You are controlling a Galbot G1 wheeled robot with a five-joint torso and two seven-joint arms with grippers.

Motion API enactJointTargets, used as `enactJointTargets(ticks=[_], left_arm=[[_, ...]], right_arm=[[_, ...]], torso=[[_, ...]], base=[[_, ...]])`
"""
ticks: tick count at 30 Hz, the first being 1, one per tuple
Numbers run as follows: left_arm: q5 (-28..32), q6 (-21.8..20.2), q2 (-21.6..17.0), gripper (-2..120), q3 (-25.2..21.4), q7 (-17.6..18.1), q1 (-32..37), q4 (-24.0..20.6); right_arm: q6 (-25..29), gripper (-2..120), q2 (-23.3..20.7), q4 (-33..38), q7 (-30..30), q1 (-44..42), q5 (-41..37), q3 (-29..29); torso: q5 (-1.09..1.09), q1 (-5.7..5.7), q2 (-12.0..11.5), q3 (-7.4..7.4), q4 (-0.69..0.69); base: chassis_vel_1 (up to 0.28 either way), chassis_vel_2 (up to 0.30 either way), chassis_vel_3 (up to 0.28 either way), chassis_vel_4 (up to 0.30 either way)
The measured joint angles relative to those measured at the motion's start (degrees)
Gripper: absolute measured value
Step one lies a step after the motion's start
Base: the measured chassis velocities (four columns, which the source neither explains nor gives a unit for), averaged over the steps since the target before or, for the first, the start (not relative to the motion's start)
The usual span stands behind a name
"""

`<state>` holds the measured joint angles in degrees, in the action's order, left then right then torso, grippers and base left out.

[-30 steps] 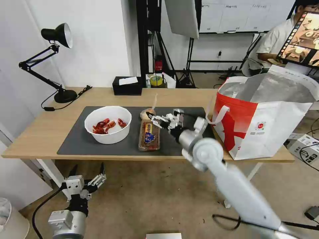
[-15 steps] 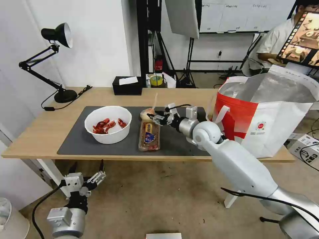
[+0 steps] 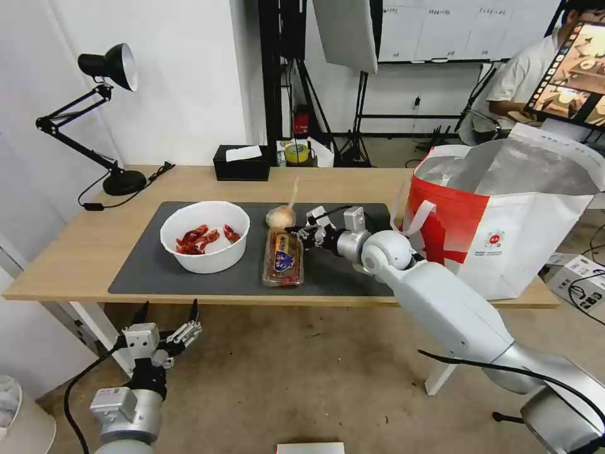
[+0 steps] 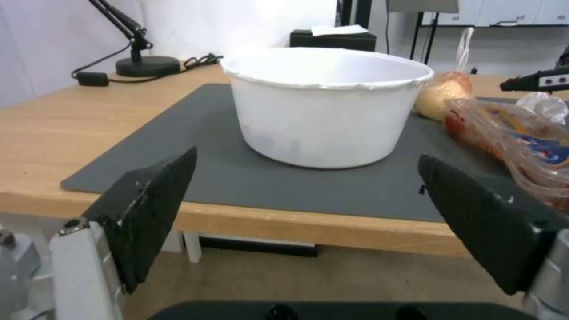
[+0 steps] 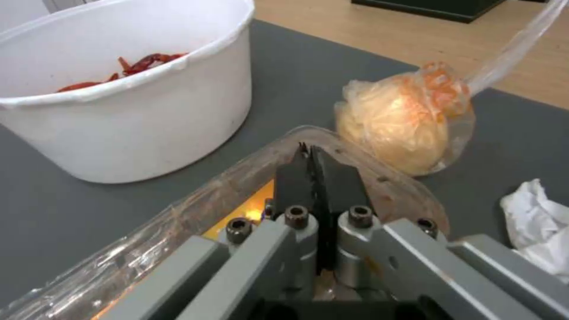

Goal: Pick up the trash from the table and place it into the takeout bag.

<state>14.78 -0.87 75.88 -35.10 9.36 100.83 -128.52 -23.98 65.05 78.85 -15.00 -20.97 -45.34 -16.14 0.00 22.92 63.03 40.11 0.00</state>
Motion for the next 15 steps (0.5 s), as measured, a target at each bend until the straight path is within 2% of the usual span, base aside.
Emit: enactJointTargets(ticks=[15], left_arm=[[0.2,0.0,0.0,100,0.2,-0.1,-0.1,0.0]], right_arm=[[-0.3,0,1.2,-4.4,-1.4,1.5,-0.8,-1.2]], torso=[[0.00,0.00,0.0,0.00,0.00]], base=[[0.000,0.000,0.000,0.000]])
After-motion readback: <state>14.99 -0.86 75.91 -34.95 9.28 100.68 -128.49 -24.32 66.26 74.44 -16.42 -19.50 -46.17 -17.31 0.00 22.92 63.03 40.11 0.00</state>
